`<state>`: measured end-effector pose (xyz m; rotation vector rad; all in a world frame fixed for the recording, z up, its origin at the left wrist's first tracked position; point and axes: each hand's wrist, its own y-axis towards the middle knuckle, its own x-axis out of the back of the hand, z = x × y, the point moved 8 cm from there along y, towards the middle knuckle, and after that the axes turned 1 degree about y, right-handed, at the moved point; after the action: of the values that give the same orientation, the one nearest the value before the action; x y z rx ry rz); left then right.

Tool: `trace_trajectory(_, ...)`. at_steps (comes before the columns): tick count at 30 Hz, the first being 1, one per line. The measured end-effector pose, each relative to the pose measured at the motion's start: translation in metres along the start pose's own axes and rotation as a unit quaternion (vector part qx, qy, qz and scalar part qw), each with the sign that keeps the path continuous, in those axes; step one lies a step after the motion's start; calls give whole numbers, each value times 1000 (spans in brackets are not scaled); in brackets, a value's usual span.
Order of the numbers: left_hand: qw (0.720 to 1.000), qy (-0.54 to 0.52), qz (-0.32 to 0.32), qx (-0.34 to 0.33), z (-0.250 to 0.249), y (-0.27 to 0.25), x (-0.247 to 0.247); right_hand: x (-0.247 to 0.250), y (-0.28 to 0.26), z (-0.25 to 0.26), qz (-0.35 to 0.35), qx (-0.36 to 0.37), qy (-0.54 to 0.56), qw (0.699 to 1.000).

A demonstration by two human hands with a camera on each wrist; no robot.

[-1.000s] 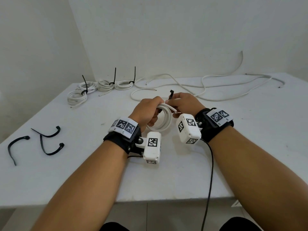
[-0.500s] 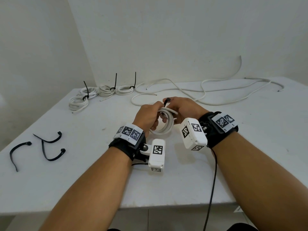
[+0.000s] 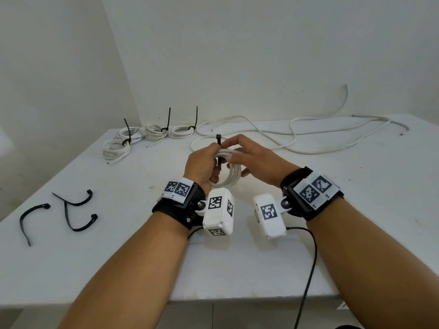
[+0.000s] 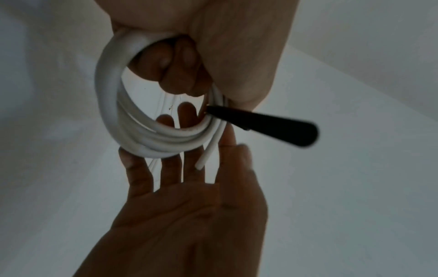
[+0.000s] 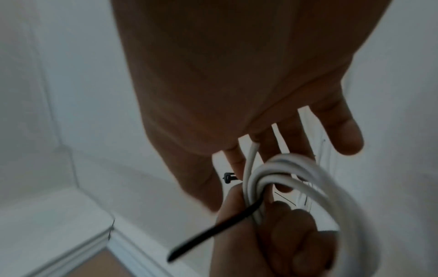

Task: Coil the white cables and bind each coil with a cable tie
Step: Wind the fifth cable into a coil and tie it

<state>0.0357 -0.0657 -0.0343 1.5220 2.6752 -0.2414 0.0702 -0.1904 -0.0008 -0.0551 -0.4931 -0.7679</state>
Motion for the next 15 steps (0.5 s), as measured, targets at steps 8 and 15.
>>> trace_trajectory(8,998,-7,-61,5,3,6,14,-4,1,23,-95,187,-205,956)
trace_trajectory(15,992,98,-18,-78,-5,5,1,25,1,16,-224,188,-108,950)
